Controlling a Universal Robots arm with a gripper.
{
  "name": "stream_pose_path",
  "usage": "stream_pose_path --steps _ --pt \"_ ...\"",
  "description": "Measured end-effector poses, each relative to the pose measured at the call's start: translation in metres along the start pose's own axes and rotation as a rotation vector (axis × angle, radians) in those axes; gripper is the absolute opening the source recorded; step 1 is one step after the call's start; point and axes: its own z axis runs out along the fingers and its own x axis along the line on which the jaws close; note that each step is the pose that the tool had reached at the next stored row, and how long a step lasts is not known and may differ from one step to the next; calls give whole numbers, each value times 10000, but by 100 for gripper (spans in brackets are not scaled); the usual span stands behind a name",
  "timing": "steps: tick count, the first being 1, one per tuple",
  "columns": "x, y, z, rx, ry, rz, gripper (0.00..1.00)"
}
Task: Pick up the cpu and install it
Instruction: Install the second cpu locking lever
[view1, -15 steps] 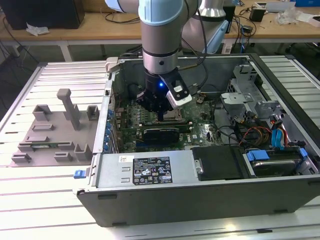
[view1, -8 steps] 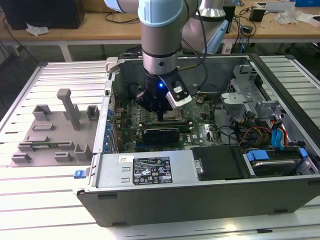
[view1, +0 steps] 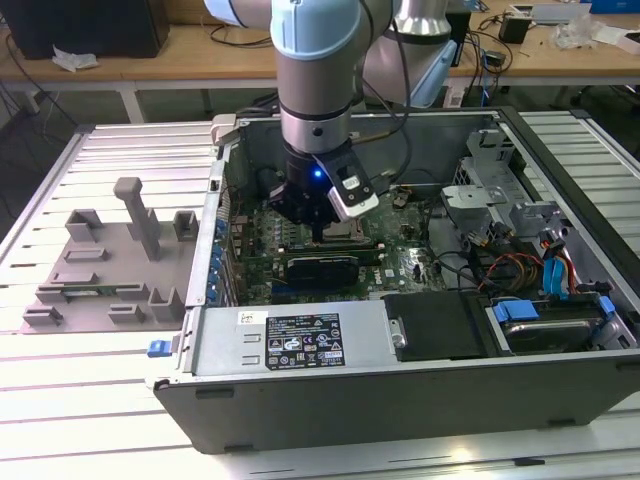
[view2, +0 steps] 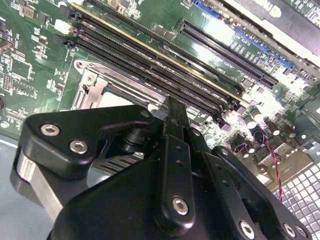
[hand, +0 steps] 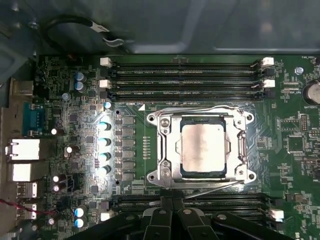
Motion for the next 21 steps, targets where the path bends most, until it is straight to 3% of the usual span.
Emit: stream_pose_path --steps 7,13,21 --pt "1 0 3 -6 0 1 11" --pt "-120 8 6 -5 4 0 11" --pt "-99 -17 9 -7 -3 0 11"
